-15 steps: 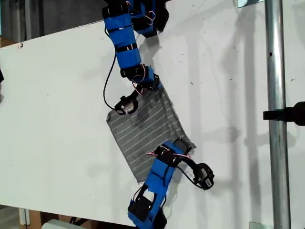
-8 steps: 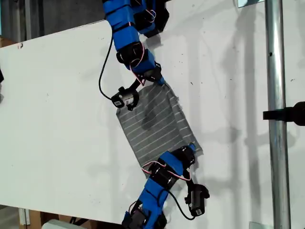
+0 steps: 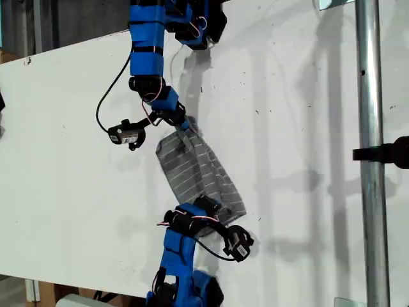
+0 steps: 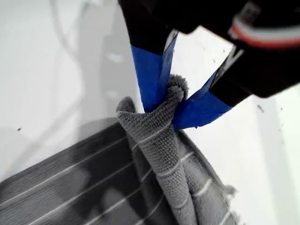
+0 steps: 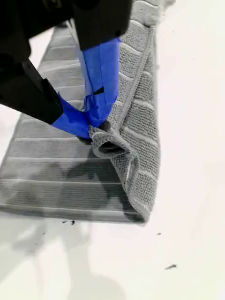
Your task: Grasp corners of a towel and fold twice.
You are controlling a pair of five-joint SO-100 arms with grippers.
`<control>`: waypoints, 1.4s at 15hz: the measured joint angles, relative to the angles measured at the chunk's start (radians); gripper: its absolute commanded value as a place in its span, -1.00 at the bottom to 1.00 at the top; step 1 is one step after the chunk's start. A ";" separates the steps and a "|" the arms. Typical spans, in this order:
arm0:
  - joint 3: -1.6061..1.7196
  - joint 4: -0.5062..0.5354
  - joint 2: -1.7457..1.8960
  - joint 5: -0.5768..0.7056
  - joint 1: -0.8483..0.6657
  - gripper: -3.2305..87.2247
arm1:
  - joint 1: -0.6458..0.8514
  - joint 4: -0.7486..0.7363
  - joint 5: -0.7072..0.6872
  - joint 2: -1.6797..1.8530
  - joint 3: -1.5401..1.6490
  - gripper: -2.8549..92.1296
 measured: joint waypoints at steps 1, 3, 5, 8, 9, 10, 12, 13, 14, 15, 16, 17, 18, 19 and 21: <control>0.084 -0.005 0.057 0.005 -0.069 -0.99 | 0.043 -0.037 -0.011 -0.054 -0.037 -0.94; 0.224 -0.031 0.175 0.023 -0.196 -0.99 | 0.106 -0.097 -0.046 -0.198 -0.156 -0.94; 0.301 -0.023 0.258 0.060 -0.290 -0.99 | 0.156 -0.133 -0.089 -0.370 -0.322 -0.94; 0.348 0.012 0.382 0.077 -0.402 -0.99 | 0.216 -0.232 -0.123 -0.489 -0.463 -0.94; 0.370 0.018 0.425 0.081 -0.433 -0.99 | 0.236 -0.282 -0.123 -0.489 -0.468 -0.94; 0.396 0.014 0.471 0.098 -0.471 -0.99 | 0.255 -0.341 -0.123 -0.489 -0.468 -0.94; 0.431 0.020 0.574 0.135 -0.549 -0.99 | 0.287 -0.419 -0.117 -0.463 -0.463 -0.94; 0.443 0.011 0.627 0.146 -0.569 -0.99 | 0.299 -0.430 -0.117 -0.428 -0.453 -0.94; 0.457 0.018 0.670 0.153 -0.569 -0.99 | 0.307 -0.430 -0.117 -0.393 -0.434 -0.94; 0.476 0.015 0.690 0.147 -0.551 -0.99 | 0.307 -0.430 -0.117 -0.354 -0.385 -0.94; 0.509 0.008 0.695 0.124 -0.515 -0.99 | 0.304 -0.413 -0.117 -0.313 -0.321 -0.94; 0.565 -0.025 0.698 0.097 -0.469 -0.99 | 0.301 -0.377 -0.117 -0.304 -0.295 -0.94; 0.617 -0.067 0.698 0.069 -0.420 -0.99 | 0.295 -0.319 -0.117 -0.302 -0.287 -0.94; 0.680 -0.129 0.695 0.052 -0.379 -0.99 | 0.278 -0.273 -0.115 -0.302 -0.287 -0.94; 0.773 -0.227 0.663 0.021 -0.336 -0.99 | 0.239 -0.202 -0.107 -0.316 -0.287 -0.94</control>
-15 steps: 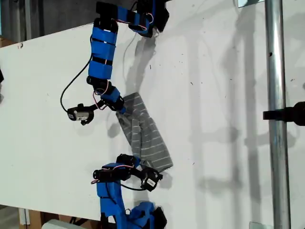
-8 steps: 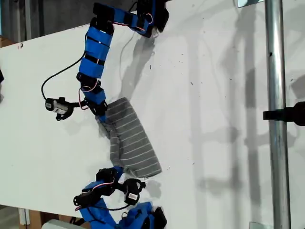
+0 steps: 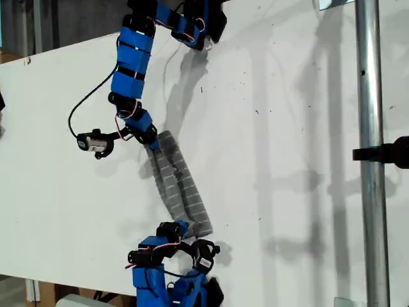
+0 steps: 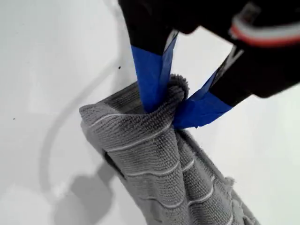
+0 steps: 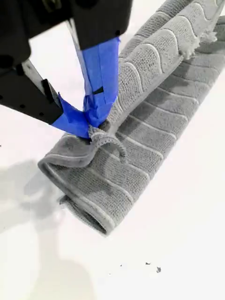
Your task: Grasp corners of a towel and fold twice.
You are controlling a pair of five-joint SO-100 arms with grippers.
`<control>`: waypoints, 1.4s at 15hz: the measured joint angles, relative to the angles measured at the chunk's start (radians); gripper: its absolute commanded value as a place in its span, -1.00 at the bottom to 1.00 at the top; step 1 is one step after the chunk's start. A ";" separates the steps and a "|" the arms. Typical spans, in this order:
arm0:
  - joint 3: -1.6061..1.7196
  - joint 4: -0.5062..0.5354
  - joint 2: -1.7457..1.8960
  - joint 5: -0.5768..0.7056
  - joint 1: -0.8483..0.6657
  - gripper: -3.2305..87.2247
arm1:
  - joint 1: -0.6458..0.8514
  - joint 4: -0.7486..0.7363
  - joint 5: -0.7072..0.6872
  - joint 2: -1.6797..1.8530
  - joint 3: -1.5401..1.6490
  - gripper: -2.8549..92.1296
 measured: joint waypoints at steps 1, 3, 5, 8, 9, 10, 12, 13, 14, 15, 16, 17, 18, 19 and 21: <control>0.026 -0.037 -0.025 -0.015 0.018 -0.99 | -0.012 0.017 0.006 -0.028 0.000 -0.94; 0.057 -0.084 -0.061 -0.038 0.046 -0.99 | -0.025 0.032 0.028 -0.092 0.000 -0.94; 0.089 -0.130 -0.107 -0.054 0.052 -0.98 | -0.044 0.063 0.054 -0.206 -0.031 -0.92; 0.107 -0.158 -0.163 -0.058 0.049 -0.49 | -0.023 0.115 0.077 -0.281 -0.103 -0.23; 0.100 -0.121 -0.158 -0.069 0.052 -0.46 | -0.017 0.160 0.077 -0.279 -0.120 -0.20; 0.071 -0.038 -0.137 -0.086 0.060 -0.44 | -0.008 0.209 0.077 -0.267 -0.124 -0.20; 0.064 0.086 0.063 -0.126 0.094 -0.38 | 0.037 0.262 0.077 -0.109 -0.075 -0.18; 0.072 0.101 0.209 -0.127 0.114 -0.36 | 0.072 0.270 0.077 0.003 -0.005 -0.15; 0.106 0.104 0.360 -0.127 0.123 -0.38 | 0.118 0.272 0.077 0.101 0.075 -0.18; 0.192 0.094 0.529 -0.126 0.121 -0.45 | 0.166 0.272 0.083 0.198 0.163 -0.20; 0.311 0.060 0.707 -0.127 0.118 -0.54 | 0.213 0.272 0.095 0.290 0.259 -0.15; 0.446 0.006 0.908 -0.127 0.121 -0.63 | 0.256 0.272 0.114 0.371 0.348 -0.09; 0.594 -0.020 1.138 -0.120 0.123 -0.66 | 0.290 0.268 0.137 0.439 0.439 -0.03; 0.710 -0.020 1.355 -0.112 0.123 -0.69 | 0.311 0.255 0.163 0.529 0.545 0.01; 0.787 -0.014 1.499 -0.074 0.123 -0.83 | 0.385 0.229 0.189 0.752 0.764 0.02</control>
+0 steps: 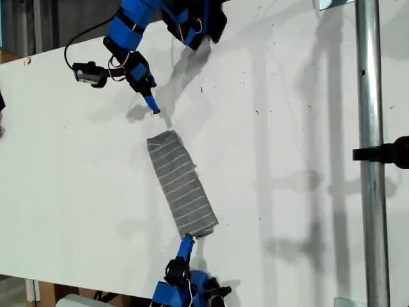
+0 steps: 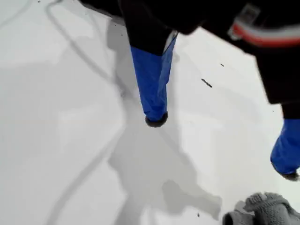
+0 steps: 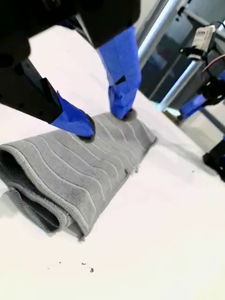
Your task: Grasp corners of a towel and fold twice.
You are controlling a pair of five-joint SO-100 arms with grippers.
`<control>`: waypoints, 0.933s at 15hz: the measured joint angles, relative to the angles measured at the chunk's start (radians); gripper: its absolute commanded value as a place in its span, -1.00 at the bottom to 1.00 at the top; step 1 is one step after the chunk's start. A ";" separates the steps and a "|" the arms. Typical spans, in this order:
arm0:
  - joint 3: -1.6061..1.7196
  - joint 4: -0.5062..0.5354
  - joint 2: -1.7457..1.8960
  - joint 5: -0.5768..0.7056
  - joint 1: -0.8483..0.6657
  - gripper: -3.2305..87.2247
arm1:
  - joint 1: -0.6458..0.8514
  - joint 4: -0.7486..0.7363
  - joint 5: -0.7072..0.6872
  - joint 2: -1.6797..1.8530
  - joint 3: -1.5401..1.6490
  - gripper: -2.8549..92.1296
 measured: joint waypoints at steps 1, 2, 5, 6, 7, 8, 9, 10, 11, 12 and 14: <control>0.017 -0.002 0.020 0.021 -0.003 -0.93 | 0.008 -0.015 0.009 0.089 0.067 0.03; 0.043 -0.018 0.029 0.046 -0.005 -0.99 | -0.017 -0.043 0.021 0.110 0.087 0.02; 0.127 -0.069 0.032 0.106 0.000 -0.99 | -0.106 -0.239 0.072 0.034 0.101 0.01; 0.132 -0.071 0.034 0.114 0.000 -0.99 | -0.143 -0.319 0.083 -0.061 0.095 0.01; 0.133 -0.071 0.034 0.120 0.000 -0.99 | -0.164 -0.382 0.092 -0.186 0.046 0.01; 0.133 -0.071 0.034 0.127 0.000 -0.99 | -0.183 -0.442 0.098 -0.324 -0.018 0.01; 0.133 -0.071 0.035 0.130 0.000 -0.99 | -0.206 -0.472 0.098 -0.459 -0.101 0.01; 0.133 -0.071 0.035 0.130 0.000 -0.99 | -0.222 -0.489 0.098 -0.572 -0.192 0.02; 0.133 -0.071 0.035 0.130 0.000 -0.99 | -0.235 -0.497 0.098 -0.663 -0.275 0.02; 0.133 -0.071 0.035 0.130 0.000 -0.99 | -0.245 -0.500 0.098 -0.735 -0.351 0.02; 0.133 -0.071 0.035 0.130 0.000 -0.99 | -0.264 -0.502 0.098 -0.871 -0.491 0.00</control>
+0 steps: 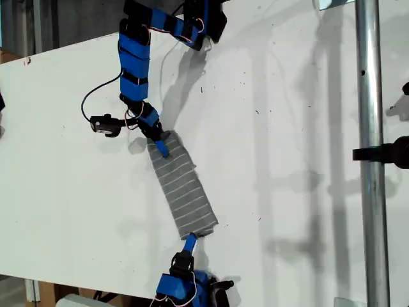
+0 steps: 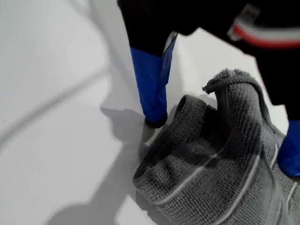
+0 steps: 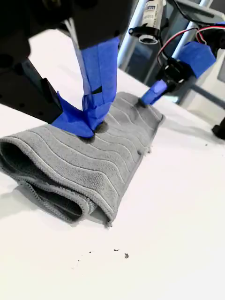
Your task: Grasp corners of a towel and fold twice.
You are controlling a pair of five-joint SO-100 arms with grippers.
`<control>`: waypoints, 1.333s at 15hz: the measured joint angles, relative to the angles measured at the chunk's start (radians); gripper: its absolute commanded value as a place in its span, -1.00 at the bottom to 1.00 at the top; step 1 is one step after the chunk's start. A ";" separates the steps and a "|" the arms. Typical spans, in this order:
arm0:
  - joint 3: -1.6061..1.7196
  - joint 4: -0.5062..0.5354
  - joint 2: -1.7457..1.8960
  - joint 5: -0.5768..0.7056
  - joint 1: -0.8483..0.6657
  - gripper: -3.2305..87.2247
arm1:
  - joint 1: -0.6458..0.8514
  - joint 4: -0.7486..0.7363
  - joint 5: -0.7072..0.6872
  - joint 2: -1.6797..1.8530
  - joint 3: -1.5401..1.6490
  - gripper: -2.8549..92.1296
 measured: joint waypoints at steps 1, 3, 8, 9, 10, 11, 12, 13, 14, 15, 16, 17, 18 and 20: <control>0.000 0.000 0.000 0.000 0.000 -0.99 | -0.009 0.002 0.000 -0.060 -0.064 -0.04; 0.000 0.000 0.000 0.002 0.000 -0.99 | -0.037 0.002 -0.025 -0.140 -0.169 -0.19; 0.000 0.000 0.000 0.003 0.000 -0.99 | -0.143 0.149 -0.037 -0.195 -0.336 -0.94; 0.000 0.000 0.000 0.003 0.000 -0.99 | -0.147 0.216 -0.037 -0.192 -0.331 -0.94; 0.000 0.000 0.000 0.003 0.000 -0.99 | -0.146 0.262 -0.037 -0.132 -0.273 -0.94; 0.000 0.000 0.000 0.003 0.000 -0.99 | -0.141 0.327 -0.035 -0.057 -0.216 -0.94; 0.000 0.000 0.000 0.003 0.000 -0.99 | -0.137 0.382 -0.035 0.044 -0.135 -0.94; 0.000 0.000 0.000 0.006 0.000 -0.99 | -0.135 0.430 -0.021 0.156 -0.048 -0.94; 0.000 0.000 0.000 0.009 0.000 -0.99 | -0.132 0.512 -0.002 0.258 0.011 -0.94; 0.000 0.000 0.000 0.009 0.000 -0.99 | -0.129 0.612 0.021 0.337 0.055 -0.94; 0.000 0.000 0.000 0.009 0.000 -0.99 | -0.137 0.715 0.055 0.410 0.098 -0.94; 0.000 -0.002 0.000 0.009 0.000 -0.99 | -0.152 0.813 0.095 0.477 0.141 -0.94; 0.000 -0.003 0.000 0.009 0.000 -0.99 | -0.164 0.905 0.155 0.551 0.193 -0.94; 0.000 -0.012 0.000 0.011 0.000 -0.99 | -0.210 0.956 0.210 0.614 0.210 -0.94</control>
